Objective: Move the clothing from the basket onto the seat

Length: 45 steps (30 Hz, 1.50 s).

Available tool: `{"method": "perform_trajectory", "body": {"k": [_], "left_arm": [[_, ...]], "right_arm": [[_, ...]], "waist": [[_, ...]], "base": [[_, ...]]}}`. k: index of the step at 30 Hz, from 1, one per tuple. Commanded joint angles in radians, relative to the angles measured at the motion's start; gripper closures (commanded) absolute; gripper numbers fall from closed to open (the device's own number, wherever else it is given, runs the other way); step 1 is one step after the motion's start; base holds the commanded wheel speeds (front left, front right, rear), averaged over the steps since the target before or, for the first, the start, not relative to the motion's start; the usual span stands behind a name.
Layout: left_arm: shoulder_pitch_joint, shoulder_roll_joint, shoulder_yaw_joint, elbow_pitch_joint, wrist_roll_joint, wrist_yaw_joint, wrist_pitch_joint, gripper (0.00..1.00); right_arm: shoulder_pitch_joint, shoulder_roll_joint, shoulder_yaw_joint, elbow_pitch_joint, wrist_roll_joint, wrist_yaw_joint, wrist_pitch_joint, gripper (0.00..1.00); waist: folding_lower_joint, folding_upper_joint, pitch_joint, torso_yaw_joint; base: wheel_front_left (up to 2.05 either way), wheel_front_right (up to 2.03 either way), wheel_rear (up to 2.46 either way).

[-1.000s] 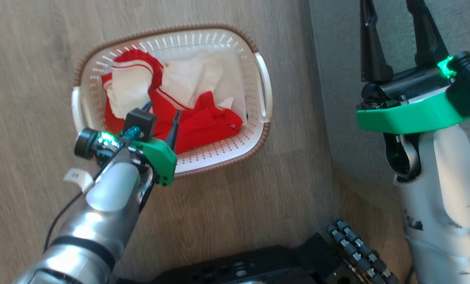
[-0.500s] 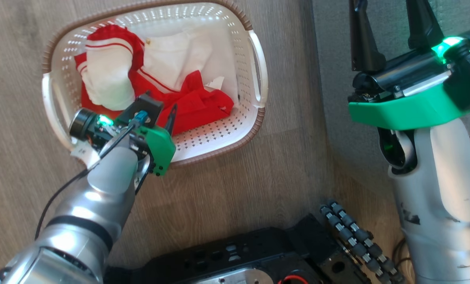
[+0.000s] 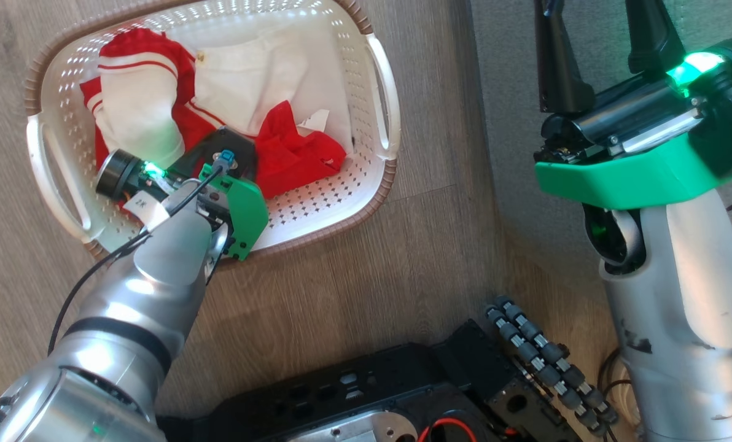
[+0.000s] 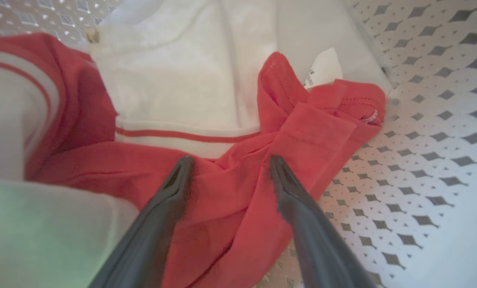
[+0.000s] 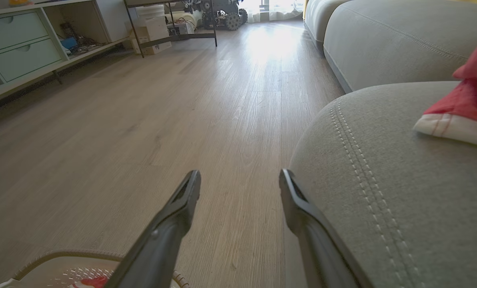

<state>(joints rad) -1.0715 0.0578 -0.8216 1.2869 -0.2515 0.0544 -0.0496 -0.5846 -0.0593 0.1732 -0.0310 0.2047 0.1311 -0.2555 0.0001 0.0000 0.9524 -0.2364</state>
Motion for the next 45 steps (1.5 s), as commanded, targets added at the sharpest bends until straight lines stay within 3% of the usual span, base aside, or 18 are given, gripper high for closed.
{"method": "perform_trajectory", "body": {"k": [1, 2, 4, 14, 30, 45], "left_arm": [[0.017, 0.015, 0.007, -0.001, 0.009, 0.011, 0.002, 0.3], [0.017, 0.015, 0.005, -0.001, 0.01, 0.012, 0.004, 0.58], [0.018, 0.014, -0.002, 0.0, 0.012, 0.013, 0.011, 1.0], [0.041, 0.01, -0.011, 0.002, -0.008, -0.001, -0.021, 1.0], [0.095, -0.007, -0.015, -0.102, -0.091, -0.027, -0.156, 1.0], [0.254, -0.007, -0.01, -0.335, -0.207, 0.029, -0.208, 1.0]], "right_arm": [[0.021, 0.009, 0.022, -0.034, 0.01, 0.0, -0.006, 0.0], [0.02, 0.009, 0.024, -0.033, 0.012, 0.0, -0.006, 0.0], [0.017, 0.009, 0.027, -0.031, 0.016, 0.0, -0.006, 0.0], [0.02, 0.009, 0.019, -0.002, 0.021, 0.0, -0.006, 0.0], [0.079, 0.009, -0.022, 0.071, -0.005, 0.0, -0.006, 0.0], [0.181, 0.009, -0.063, 0.14, -0.033, 0.0, -0.006, 0.0]], "waist": [[-0.0001, 0.0, -0.001, -0.003], [-0.0001, 0.0, -0.002, -0.004], [-0.0001, 0.0, -0.006, -0.006], [-0.0001, 0.0, -0.058, -0.004], [-0.0001, 0.0, -0.266, 0.053], [-0.0001, 0.0, -0.492, 0.107]], "base": [[0.0, 0.0, 0.0], [0.0, 0.0, 0.0], [0.0, 0.0, 0.0], [0.0, 0.0, 0.0], [0.0, 0.0, 0.0], [0.0, 0.0, 0.0]]}}
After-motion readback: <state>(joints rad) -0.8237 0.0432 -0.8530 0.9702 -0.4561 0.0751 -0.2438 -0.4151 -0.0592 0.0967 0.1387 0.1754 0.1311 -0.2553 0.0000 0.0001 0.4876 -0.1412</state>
